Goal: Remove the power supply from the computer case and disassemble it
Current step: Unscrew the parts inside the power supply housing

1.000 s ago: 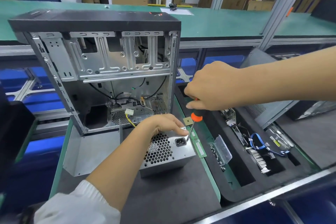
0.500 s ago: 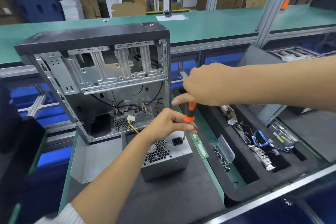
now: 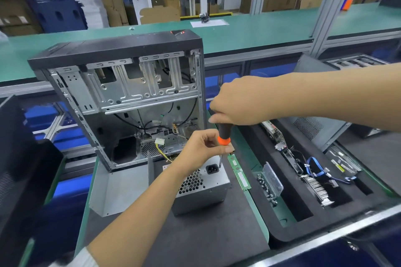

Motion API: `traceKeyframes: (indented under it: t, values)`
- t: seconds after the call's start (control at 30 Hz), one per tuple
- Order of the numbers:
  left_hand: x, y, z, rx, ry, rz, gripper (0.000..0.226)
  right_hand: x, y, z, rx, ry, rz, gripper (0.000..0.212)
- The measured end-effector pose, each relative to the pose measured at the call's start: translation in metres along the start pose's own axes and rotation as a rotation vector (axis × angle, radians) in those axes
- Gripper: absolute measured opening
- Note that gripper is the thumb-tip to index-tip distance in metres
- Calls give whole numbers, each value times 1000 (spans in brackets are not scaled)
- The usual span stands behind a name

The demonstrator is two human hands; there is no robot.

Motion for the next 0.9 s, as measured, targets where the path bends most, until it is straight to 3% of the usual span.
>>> traceKeyframes:
  t: [0.07,0.2,0.27,0.33,0.43,0.5,0.53,0.6,0.7,0.8,0.9]
  values:
    - [0,1,0,38,17,18,25,-4,3,2,72,-130,55,11]
    - [1,2,5,100,53,27,16,-7,6,6,109,-306,73,40]
    - [1,1,3,37,45,35,11,-5,5,3,23,-206,-20,57]
    - [2,-1,-1,1,8,37,11,1,4,1,-82,-39,-97,60]
    - [1,-2,1,63,-20,19,15,3,0,-7,-87,66,-11,42]
    - [1,0,6,111,2,18,17,-4,1,-6,6,-36,55,21]
    - [1,1,9,114,8,19,17,-8,2,-3,60,-128,65,20]
    - [1,0,10,83,8,25,14,-12,4,2,116,-276,60,46]
    - [1,-3,7,8,-42,18,8,-8,2,3,64,-204,-73,70]
    - [0,-5,0,-18,-92,-13,25,-2,-1,-7,-62,-14,-81,58]
    - [-1,-3,1,55,-82,4,14,-3,-1,-11,-60,-14,31,33]
Point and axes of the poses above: each hand's wrist, its own y-axis away from the middle knuckle, its own z-axis out of the back of the hand, x = y × z, the point moved 1 cm from there along -y, towards the middle knuckle, and after that the axes turned 15 degrees about -x, right-handed, at the moved point
